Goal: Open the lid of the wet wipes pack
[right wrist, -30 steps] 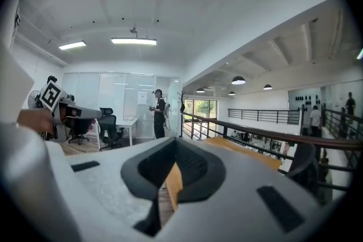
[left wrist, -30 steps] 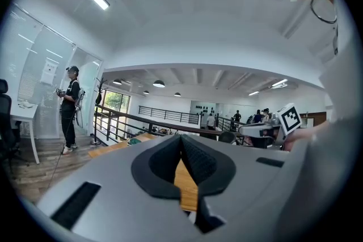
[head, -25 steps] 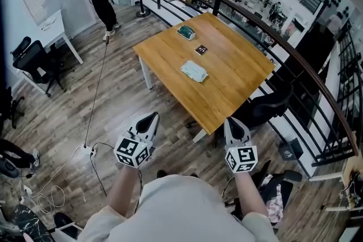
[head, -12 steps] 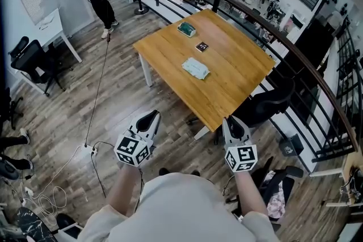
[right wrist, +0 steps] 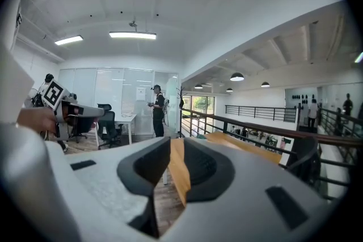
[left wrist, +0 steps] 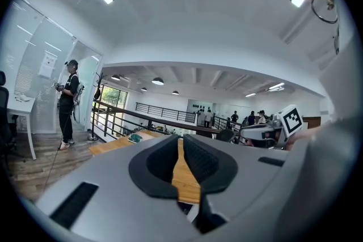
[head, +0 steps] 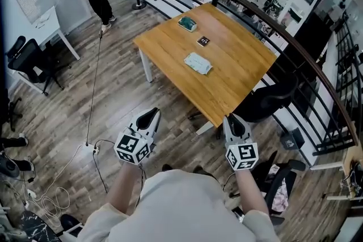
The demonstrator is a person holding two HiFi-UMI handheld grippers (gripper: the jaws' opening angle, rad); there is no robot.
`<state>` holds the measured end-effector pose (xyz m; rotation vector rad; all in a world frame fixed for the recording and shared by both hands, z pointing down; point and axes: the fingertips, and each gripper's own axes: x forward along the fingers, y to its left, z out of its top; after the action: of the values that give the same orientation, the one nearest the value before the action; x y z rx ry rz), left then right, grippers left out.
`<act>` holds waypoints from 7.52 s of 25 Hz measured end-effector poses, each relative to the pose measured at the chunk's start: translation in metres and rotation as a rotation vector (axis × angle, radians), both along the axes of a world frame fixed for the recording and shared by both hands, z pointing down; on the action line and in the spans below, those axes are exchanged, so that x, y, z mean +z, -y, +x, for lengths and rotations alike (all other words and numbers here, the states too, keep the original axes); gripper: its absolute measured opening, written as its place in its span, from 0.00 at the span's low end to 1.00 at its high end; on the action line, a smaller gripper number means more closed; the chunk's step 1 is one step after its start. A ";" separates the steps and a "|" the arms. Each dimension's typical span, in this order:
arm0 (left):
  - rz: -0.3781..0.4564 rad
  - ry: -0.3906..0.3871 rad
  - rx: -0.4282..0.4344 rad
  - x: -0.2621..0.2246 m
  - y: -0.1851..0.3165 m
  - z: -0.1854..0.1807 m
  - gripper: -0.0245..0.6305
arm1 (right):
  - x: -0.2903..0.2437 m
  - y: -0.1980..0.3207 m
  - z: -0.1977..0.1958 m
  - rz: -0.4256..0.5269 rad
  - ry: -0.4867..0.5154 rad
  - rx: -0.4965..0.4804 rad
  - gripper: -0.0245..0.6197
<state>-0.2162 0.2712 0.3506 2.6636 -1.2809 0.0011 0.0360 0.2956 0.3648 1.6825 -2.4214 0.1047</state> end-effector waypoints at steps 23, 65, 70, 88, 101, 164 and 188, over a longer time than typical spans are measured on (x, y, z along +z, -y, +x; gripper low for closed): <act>-0.046 0.016 0.031 0.022 0.037 -0.038 0.10 | 0.020 0.032 -0.043 -0.041 -0.004 0.004 0.13; -0.106 0.047 -0.012 0.029 0.290 0.071 0.10 | 0.060 0.305 0.041 -0.148 0.025 -0.113 0.13; -0.121 0.052 0.003 0.031 0.304 0.072 0.10 | 0.066 0.315 0.040 -0.174 0.029 -0.104 0.13; -0.158 0.104 0.236 0.071 0.421 0.077 0.10 | 0.100 0.396 0.027 -0.257 0.032 0.048 0.13; -0.180 0.181 0.495 0.122 0.494 0.108 0.10 | 0.152 0.446 0.020 -0.360 0.039 0.191 0.13; 0.367 1.139 1.212 0.421 0.492 0.264 0.22 | 0.412 0.505 0.043 -0.621 -0.020 -0.020 0.13; 0.238 1.118 1.271 0.416 0.496 0.266 0.15 | 0.414 0.505 0.042 -0.605 -0.044 -0.019 0.13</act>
<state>0.0500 -0.2252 0.7665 3.1573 0.6545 1.6883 0.0783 -0.2093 0.7788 1.3594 -2.0722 0.7082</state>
